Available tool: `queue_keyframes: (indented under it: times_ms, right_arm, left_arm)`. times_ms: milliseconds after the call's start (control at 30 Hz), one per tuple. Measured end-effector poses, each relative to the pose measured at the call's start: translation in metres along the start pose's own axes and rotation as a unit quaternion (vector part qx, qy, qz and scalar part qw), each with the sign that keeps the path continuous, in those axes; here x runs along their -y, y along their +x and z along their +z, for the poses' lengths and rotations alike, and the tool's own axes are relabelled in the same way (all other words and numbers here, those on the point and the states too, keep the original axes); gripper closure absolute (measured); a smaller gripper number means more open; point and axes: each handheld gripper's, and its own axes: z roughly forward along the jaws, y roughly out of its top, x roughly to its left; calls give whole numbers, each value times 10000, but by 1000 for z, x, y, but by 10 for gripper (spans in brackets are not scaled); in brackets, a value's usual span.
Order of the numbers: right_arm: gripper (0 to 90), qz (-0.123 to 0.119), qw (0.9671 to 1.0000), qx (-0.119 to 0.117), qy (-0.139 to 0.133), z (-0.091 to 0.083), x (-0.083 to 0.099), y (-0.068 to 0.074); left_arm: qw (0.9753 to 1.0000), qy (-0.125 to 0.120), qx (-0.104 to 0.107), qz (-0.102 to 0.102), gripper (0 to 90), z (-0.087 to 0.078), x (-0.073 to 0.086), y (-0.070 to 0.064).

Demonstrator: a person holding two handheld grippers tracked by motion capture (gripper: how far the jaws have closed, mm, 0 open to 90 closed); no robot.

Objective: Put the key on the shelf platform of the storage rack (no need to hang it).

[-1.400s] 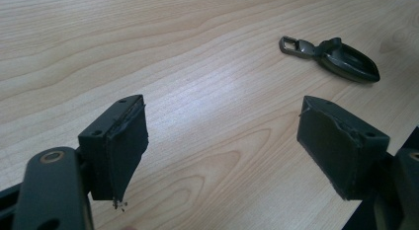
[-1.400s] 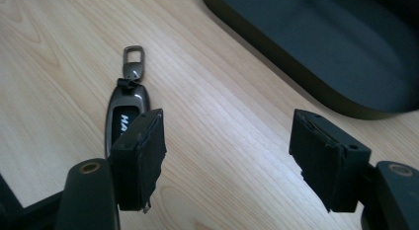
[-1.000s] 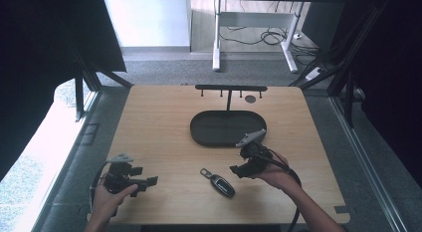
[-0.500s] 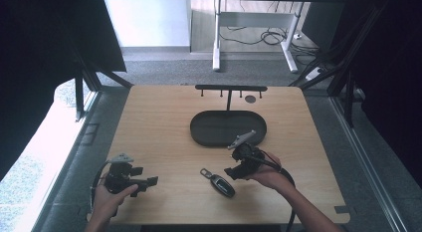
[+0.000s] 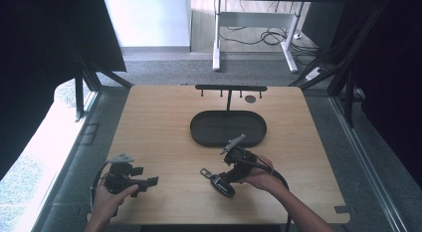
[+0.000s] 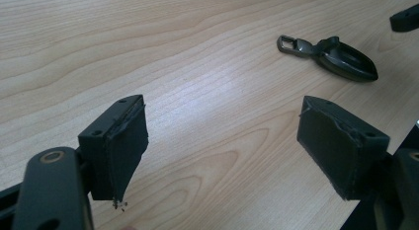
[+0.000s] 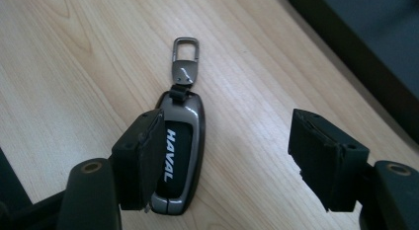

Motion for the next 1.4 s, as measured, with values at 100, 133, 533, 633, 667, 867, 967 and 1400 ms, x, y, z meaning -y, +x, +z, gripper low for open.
queue_keyframes:
  times_ms: [100, 133, 533, 633, 667, 867, 967, 1400]
  right_arm:
    - [313, -43, 9999, -31, 137, 9, -2, 4]
    - [313, -43, 9999, -31, 137, 9, -2, 4]
    - [343, -222, 9989, -100, 408, 33, 1, 15]
    - [350, -256, 9983, -137, 508, 41, 2, 18]
    - [352, -279, 9981, -120, 532, 43, 2, 19]
    - [373, -315, 9972, -108, 665, 51, 2, 23]
    - [381, -330, 9971, -101, 680, 54, 2, 23]
    - [477, -296, 9963, -168, 789, 57, 1, 24]
  left_arm:
    - [10000, -16, 5, -3, 199, -1, 0, 0]
    - [10000, -16, 9, 2, 199, -1, 0, 0]
    - [10000, 5, 15, 20, 199, -1, 0, 0]
    - [10000, 17, 15, 17, 198, -1, 0, 0]
    - [10000, 17, 19, 18, 199, -1, 0, 0]
    - [10000, 44, 32, 28, 198, 0, 0, -1]
    - [10000, 49, 28, 28, 198, 0, 0, -1]
    - [10000, 56, 31, 35, 198, 1, 0, -1]
